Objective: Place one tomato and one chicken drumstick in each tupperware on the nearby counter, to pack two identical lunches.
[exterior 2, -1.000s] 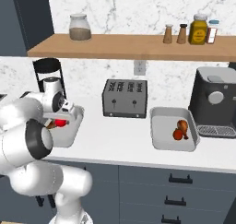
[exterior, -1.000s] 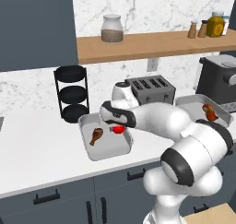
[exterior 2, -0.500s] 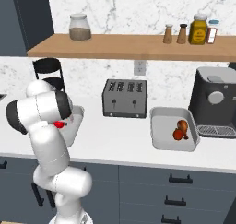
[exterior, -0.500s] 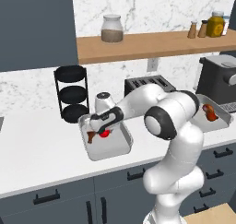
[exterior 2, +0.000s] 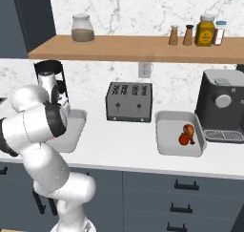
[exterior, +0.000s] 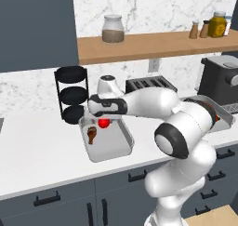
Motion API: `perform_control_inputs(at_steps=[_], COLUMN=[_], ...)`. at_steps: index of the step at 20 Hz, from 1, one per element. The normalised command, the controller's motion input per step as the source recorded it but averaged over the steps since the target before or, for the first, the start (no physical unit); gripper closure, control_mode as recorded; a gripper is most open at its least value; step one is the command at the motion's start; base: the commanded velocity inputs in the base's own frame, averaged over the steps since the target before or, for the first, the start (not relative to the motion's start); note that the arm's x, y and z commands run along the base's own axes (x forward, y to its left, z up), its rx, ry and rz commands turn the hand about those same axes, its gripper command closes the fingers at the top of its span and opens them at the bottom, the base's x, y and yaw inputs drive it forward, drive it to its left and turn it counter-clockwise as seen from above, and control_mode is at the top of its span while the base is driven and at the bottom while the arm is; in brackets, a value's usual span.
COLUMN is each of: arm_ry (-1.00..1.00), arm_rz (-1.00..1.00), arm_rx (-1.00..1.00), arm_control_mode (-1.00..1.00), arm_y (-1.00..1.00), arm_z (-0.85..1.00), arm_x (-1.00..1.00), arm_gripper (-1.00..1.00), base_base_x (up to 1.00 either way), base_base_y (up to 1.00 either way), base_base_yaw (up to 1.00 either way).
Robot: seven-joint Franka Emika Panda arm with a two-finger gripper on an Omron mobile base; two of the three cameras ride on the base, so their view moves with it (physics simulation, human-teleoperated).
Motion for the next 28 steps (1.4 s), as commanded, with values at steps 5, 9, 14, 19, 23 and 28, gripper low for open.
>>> perform_control_inputs(at_steps=[5, 9, 14, 19, 23, 28], arm_ry=[-0.22, 0.04, 0.12, 0.09, -0.31, -0.57], arm_rz=[0.01, -0.01, 0.01, 0.21, 0.02, 0.05], arm_rx=[0.01, -0.07, -0.04, -0.06, -0.01, 0.0], arm_control_mode=[-1.0, -1.0, -1.0, -1.0, -1.0, -1.0], arm_y=[0.0, -0.18, 0.07, 0.42, 0.0, -0.08], arm_z=[0.56, -0.47, -0.52, -0.67, 0.65, 1.0], arm_x=[-0.73, 0.91, 0.89, -0.51, -0.57, -1.0], arm_gripper=[-1.0, -1.0, -1.0, -1.0, -1.0, -1.0], base_base_x=[0.0, 0.0, 0.0, 0.0, 0.0, 0.0], base_base_y=[0.0, 0.0, 0.0, 0.0, 0.0, 0.0], base_base_yaw=[0.0, 0.0, 0.0, 0.0, 0.0, 0.0])
